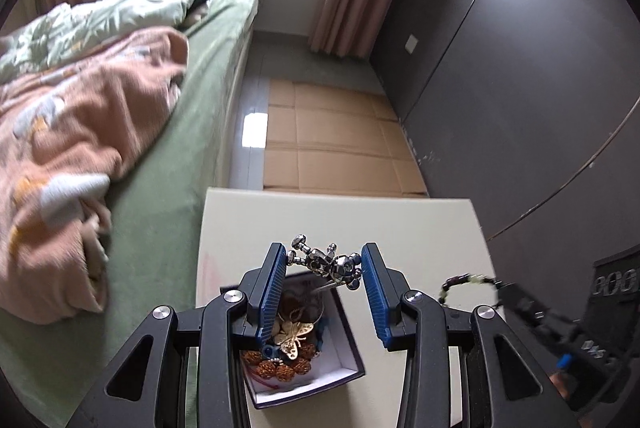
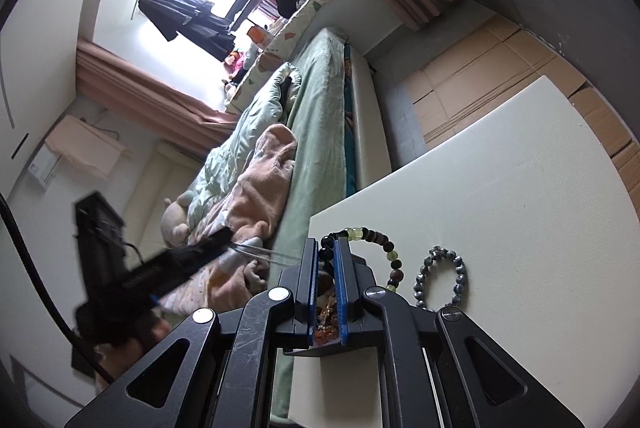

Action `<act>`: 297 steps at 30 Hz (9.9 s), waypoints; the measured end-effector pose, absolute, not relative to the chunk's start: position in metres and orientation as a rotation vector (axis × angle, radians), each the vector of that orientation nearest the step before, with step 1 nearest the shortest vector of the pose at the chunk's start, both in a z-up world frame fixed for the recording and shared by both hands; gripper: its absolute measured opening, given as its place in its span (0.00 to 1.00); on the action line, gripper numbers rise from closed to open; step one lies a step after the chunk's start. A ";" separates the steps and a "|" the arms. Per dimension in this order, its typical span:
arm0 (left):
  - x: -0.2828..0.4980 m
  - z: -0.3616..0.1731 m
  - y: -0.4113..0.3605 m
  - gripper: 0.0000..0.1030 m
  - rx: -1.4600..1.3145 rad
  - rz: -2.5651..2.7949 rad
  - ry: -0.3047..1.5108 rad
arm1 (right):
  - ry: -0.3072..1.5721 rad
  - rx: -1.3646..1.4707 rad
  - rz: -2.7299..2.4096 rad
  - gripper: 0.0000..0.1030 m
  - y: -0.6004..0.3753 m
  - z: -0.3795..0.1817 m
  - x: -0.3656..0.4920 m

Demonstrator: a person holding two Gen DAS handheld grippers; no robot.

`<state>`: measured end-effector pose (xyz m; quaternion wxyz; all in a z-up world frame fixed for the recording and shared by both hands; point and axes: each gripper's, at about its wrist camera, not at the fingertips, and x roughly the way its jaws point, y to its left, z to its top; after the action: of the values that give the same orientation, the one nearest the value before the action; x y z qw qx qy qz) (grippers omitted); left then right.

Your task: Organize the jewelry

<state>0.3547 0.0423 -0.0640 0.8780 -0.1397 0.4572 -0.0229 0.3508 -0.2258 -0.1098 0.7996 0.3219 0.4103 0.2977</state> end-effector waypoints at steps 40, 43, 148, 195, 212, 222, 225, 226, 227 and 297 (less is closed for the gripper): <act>0.296 -0.088 0.125 0.87 -0.485 -0.020 0.950 | 1.053 0.512 0.675 0.55 -0.120 -0.133 0.370; 0.297 -0.087 0.115 0.87 -0.465 -0.033 0.950 | 1.042 0.530 0.649 0.55 -0.141 -0.130 0.371; 0.357 -0.104 0.032 0.13 -0.280 -0.031 1.151 | 1.255 0.270 0.273 0.25 -0.174 -0.198 0.395; 0.284 -0.122 0.126 0.90 -0.414 0.066 1.051 | 1.042 0.398 0.658 0.12 -0.098 -0.123 0.365; 0.230 -0.080 0.110 0.90 -0.383 0.034 0.914 | 0.985 0.400 0.581 0.50 -0.154 -0.100 0.313; 0.188 -0.049 0.083 1.00 -0.327 -0.035 0.827 | 0.869 0.367 0.466 0.94 -0.202 -0.057 0.226; 0.172 -0.039 0.074 1.00 -0.346 -0.069 0.800 | 0.869 0.339 0.447 1.00 -0.211 -0.050 0.208; 0.166 -0.035 0.071 1.00 -0.345 -0.080 0.793 | 0.855 0.329 0.441 1.00 -0.215 -0.045 0.200; 0.160 -0.031 0.067 1.00 -0.340 -0.095 0.786 | 0.844 0.323 0.436 1.00 -0.216 -0.042 0.194; 0.036 0.044 -0.008 1.00 -0.043 -0.230 0.640 | 0.744 0.208 0.218 1.00 -0.273 0.015 0.041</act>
<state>0.0356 -0.0082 0.0438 0.9425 -0.0211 0.3141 -0.1126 0.0410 -0.2733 0.0147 0.9205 0.1013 0.3621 0.1062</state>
